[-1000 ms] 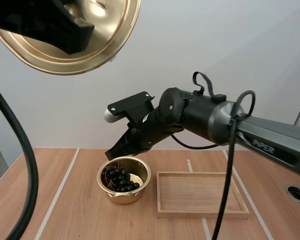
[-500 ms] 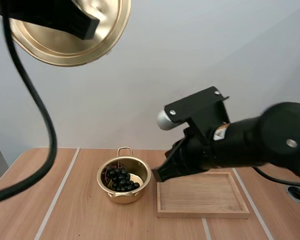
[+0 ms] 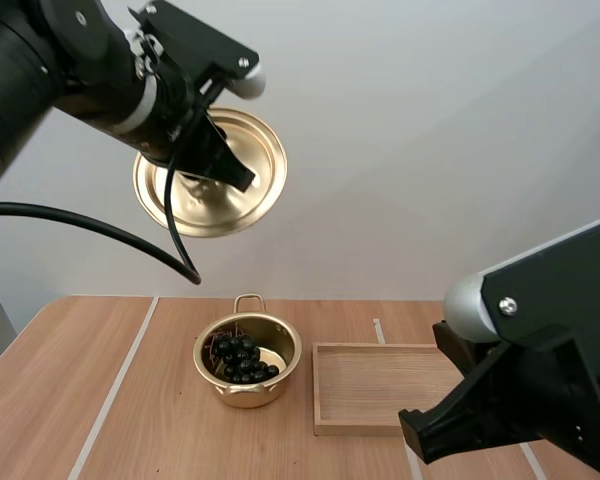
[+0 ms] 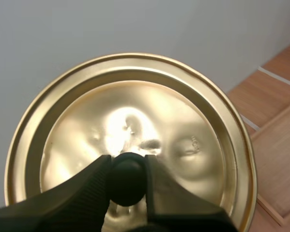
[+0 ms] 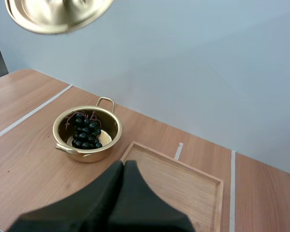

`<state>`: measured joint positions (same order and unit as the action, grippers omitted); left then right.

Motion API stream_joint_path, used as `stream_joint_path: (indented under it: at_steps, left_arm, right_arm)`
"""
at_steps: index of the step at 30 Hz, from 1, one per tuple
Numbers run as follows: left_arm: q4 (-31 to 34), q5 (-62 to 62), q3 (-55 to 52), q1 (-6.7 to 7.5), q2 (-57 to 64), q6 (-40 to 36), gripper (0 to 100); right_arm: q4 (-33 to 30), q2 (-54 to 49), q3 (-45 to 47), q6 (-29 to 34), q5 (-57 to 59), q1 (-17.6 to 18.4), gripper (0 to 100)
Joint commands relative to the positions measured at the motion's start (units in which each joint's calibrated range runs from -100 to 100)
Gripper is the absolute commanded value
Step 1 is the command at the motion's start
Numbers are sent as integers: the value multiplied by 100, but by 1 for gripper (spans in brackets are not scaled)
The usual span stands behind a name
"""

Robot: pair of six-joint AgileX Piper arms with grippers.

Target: Open the lid, put the grape in the pot, and close it

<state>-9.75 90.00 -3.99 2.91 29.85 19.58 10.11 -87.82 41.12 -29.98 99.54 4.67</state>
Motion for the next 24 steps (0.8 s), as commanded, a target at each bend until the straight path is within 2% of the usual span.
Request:
stream_joint_path:
  at_steps: [1, 6, 13, 19, 24]
  left_arm:
    - [-379, -532, -836, 7, -335, 346, 0]
    - [-448, -968, -1645, 7, -859, 674, 0]
    - [-868, -1951, -2511, 7, -1533, 1122, 0]
    - [-1117, -2625, -2847, 7, -1958, 1500, 0]
    - [-1205, -2698, -2872, 7, -2374, 1634, 0]
  right_arm:
    - [14, -90, 7, -9, 46, -29, 0]
    - [14, -90, 7, -9, 46, -29, 0]
    - [-12, -90, 294, -9, 46, -29, 0]
    - [-12, -90, 929, -9, 46, -29, 0]
    - [-28, -90, 1351, -9, 46, -29, 0]
